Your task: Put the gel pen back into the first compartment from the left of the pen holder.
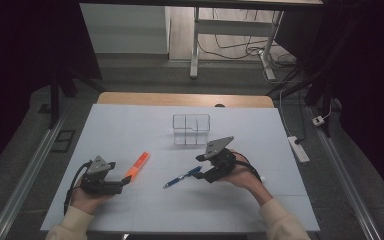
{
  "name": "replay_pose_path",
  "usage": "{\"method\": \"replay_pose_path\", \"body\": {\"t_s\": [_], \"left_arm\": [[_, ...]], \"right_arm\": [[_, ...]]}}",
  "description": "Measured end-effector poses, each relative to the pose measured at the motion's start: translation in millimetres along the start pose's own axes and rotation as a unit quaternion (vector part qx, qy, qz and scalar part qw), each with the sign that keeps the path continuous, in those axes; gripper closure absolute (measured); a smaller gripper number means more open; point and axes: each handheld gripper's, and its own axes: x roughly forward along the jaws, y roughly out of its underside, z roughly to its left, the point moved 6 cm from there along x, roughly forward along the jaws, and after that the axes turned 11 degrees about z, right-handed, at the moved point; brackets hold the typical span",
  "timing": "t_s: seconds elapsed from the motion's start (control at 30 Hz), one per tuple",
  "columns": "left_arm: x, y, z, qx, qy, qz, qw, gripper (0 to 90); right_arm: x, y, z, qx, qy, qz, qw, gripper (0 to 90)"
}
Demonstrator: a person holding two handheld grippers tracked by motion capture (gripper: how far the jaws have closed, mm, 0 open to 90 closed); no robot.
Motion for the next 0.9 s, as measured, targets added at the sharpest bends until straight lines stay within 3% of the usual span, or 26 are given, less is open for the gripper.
{"method": "replay_pose_path", "body": {"t_s": [0.47, 0.9], "left_arm": [[-0.1, -0.2, -2.6, 0.007, 0.000, 0.001, 1.0000, 18.9], [0.1, 0.1, -4.4, 0.007, -0.002, 0.004, 1.0000, 18.4]], "right_arm": [[26.0, -11.0, 3.1, -0.030, -0.017, 0.032, 0.9989, 30.1], [46.8, -23.1, 10.6, -0.069, -0.026, 0.063, 0.9953, 29.6]]}}
